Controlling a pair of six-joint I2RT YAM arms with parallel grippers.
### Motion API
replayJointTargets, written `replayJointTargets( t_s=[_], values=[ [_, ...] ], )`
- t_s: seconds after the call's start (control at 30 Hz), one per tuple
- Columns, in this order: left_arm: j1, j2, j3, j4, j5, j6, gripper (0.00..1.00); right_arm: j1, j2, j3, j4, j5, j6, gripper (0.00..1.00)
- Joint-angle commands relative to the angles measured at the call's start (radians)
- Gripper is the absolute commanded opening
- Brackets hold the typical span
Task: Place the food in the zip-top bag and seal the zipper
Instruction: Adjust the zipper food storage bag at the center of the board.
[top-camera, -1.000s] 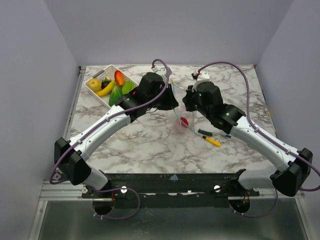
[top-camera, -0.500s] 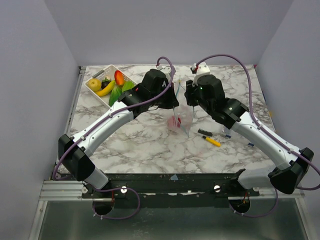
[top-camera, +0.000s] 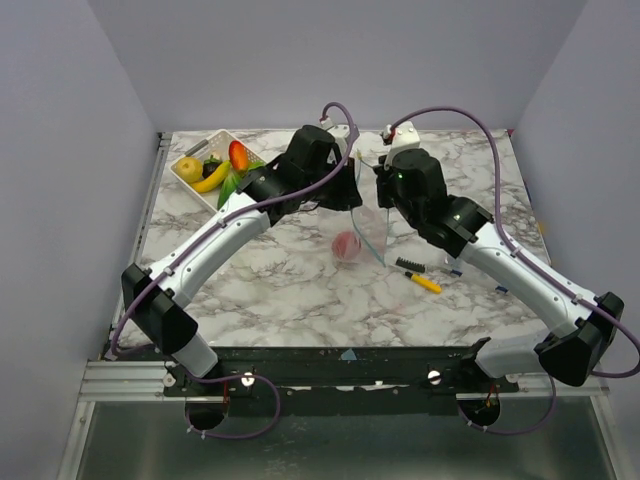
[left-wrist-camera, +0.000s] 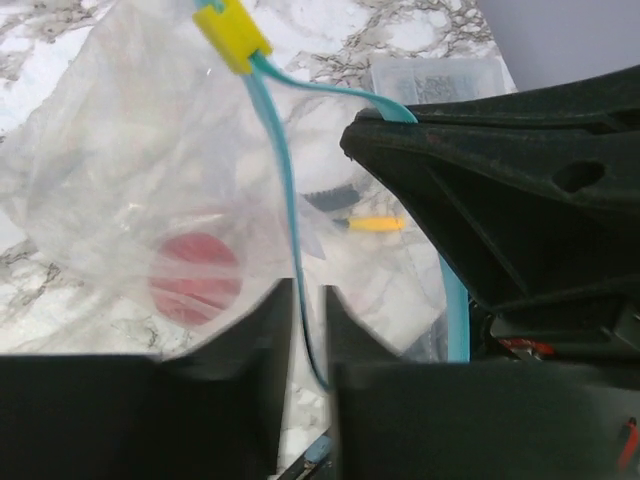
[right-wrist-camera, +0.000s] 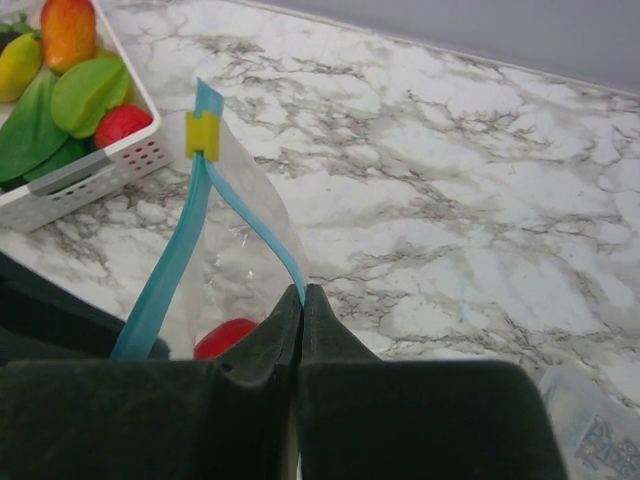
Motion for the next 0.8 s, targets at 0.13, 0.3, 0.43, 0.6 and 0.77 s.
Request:
replayJointTargets(
  t_s=[0.13,0.3,0.43,0.6,0.77],
  values=[
    [0.099,-0.183,-0.113,0.050,0.113,0.052,0.76,-0.004,-0.029,-0.087,0.117,0.311,-0.042,0.01],
    [0.222,-0.341,-0.282,0.031,0.087,0.101,0.84,-0.068,-0.039,-0.072,0.147,0.348,-0.117,0.01],
    [0.364,-0.442,-0.417,0.035,0.043,0.113,0.90,-0.087,-0.016,-0.042,0.189,0.360,-0.229,0.01],
    [0.527,-0.460,-0.507,0.063,0.029,0.066,0.99,-0.086,0.043,-0.076,0.257,0.234,-0.209,0.01],
    [0.633,-0.366,-0.531,0.162,-0.052,0.002,0.99,-0.086,0.136,-0.087,0.277,0.148,-0.153,0.01]
  ],
)
